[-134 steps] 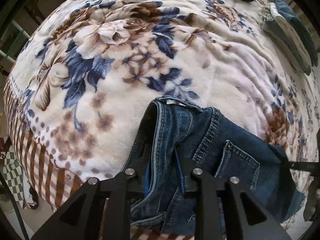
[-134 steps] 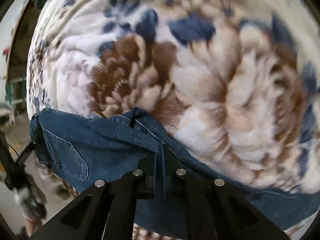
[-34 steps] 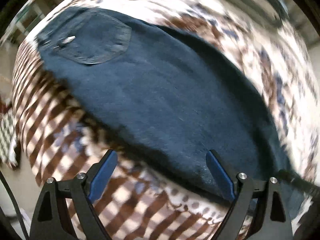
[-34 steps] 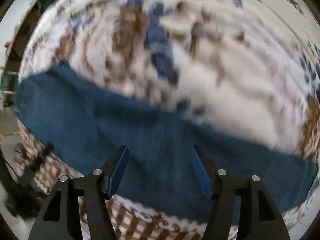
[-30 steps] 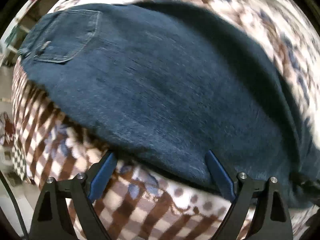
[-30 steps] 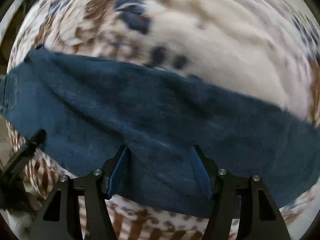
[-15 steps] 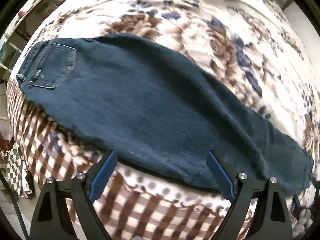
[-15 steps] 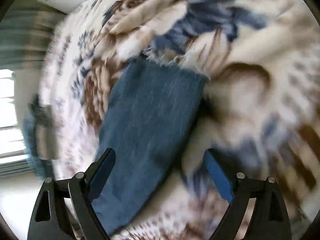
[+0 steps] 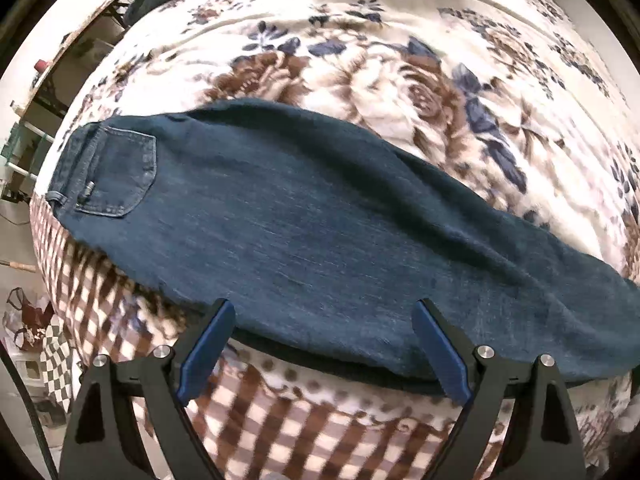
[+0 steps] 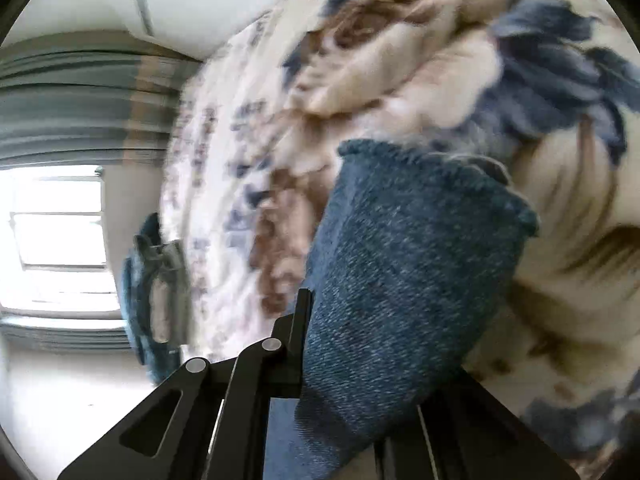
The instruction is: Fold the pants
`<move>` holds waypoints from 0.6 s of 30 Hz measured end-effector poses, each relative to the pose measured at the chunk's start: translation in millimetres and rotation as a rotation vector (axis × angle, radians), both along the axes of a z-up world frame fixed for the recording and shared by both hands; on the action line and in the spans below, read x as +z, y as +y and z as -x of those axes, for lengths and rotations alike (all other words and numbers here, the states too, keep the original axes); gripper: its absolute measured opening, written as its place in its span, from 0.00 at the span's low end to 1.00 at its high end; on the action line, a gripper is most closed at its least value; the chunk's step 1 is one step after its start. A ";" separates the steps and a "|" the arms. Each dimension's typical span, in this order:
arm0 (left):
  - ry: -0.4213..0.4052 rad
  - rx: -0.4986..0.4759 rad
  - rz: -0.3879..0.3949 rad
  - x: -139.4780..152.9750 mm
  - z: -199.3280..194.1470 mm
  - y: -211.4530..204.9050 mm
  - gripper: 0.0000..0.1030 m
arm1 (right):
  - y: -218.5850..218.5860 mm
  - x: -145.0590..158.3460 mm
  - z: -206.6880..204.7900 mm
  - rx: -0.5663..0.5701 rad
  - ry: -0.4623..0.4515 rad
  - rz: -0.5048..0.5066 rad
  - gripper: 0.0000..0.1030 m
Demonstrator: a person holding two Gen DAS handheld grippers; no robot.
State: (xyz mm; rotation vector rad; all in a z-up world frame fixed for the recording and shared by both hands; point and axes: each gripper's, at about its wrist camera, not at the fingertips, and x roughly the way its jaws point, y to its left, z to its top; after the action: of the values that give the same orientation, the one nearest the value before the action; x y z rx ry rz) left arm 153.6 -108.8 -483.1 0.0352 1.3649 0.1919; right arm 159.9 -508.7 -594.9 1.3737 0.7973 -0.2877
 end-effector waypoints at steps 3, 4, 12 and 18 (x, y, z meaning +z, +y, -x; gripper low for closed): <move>-0.006 0.009 0.007 2.7 -1.4 8.3 0.88 | 1.1 -16.5 2.6 0.014 0.051 -0.021 0.09; -0.015 0.006 0.012 3.9 -2.2 12.0 0.88 | 3.4 -11.8 0.7 0.023 0.051 0.001 0.09; -0.016 -0.066 0.080 5.4 -14.0 44.3 0.88 | 52.3 95.0 -18.5 0.093 0.019 0.208 0.09; -0.037 -0.106 0.139 28.1 -24.6 87.9 0.88 | 158.4 173.9 -66.1 0.236 0.056 0.439 0.09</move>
State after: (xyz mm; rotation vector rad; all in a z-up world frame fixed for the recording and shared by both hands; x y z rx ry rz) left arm 178.1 -20.8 -454.9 -0.0123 1.3330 0.0088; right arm 226.0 -350.3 -421.0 0.8549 0.8739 -0.2961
